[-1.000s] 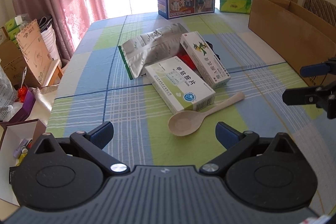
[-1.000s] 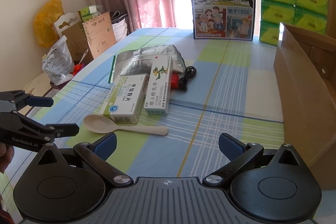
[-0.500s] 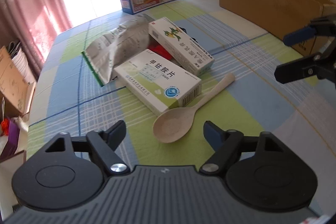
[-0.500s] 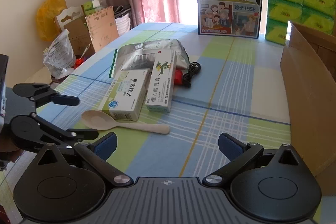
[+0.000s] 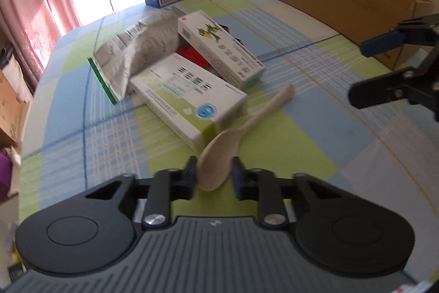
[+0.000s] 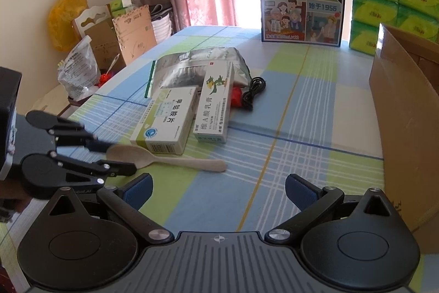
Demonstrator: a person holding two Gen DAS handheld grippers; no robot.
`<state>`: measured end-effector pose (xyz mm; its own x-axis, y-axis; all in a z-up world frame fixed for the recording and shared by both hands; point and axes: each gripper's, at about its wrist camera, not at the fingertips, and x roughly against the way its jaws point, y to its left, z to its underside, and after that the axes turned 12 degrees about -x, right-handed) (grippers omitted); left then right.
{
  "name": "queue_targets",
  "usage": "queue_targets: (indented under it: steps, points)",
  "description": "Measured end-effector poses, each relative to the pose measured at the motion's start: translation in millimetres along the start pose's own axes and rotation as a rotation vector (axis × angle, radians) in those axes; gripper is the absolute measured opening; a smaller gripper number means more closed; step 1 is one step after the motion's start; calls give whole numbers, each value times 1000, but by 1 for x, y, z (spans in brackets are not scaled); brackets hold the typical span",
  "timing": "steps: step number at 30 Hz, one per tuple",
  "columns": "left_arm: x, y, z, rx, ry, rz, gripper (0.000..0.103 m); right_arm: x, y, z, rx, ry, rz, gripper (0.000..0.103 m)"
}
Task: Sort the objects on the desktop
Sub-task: 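Close the left tool on the wooden spoon handle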
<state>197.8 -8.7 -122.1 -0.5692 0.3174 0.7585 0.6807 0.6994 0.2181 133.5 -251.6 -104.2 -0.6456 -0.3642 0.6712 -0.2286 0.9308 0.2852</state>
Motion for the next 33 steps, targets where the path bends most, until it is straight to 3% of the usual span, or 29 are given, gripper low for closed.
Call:
queue_targets:
  steps: [8, 9, 10, 11, 13, 16, 19, 23, 27, 33]
  points:
    - [20, -9, 14, 192, 6, 134, 12, 5, 1, 1, -17, -6, -9, 101]
    - [23, -13, 16, 187, 5, 120, 12, 5, 2, 2, -17, -6, -9, 101]
    - [25, -16, 17, 173, 2, 100, 21, 6, 2, 2, -17, -6, -9, 101]
    - [27, -20, 18, 146, 1, 78, 37, 6, 2, 2, -18, -6, -9, 101]
    - [28, -28, 20, 73, -5, 26, 46, 6, 2, 3, -21, -7, -6, 101]
    - [27, -38, 20, -43, -17, -35, 47, 7, 2, 3, -23, -7, -4, 101]
    - [23, -35, 18, -70, -29, -51, 47, 6, 3, 3, -22, -7, -2, 101]
    - [16, -23, 15, -54, -49, -14, 47, 5, 3, 3, -20, -4, 0, 101]
    - [11, -23, 10, -118, -68, -14, 47, 4, 2, 3, -24, -3, 1, 101]
    - [5, -19, 3, -153, -75, 44, 46, 3, 2, 2, -26, 1, 0, 101]
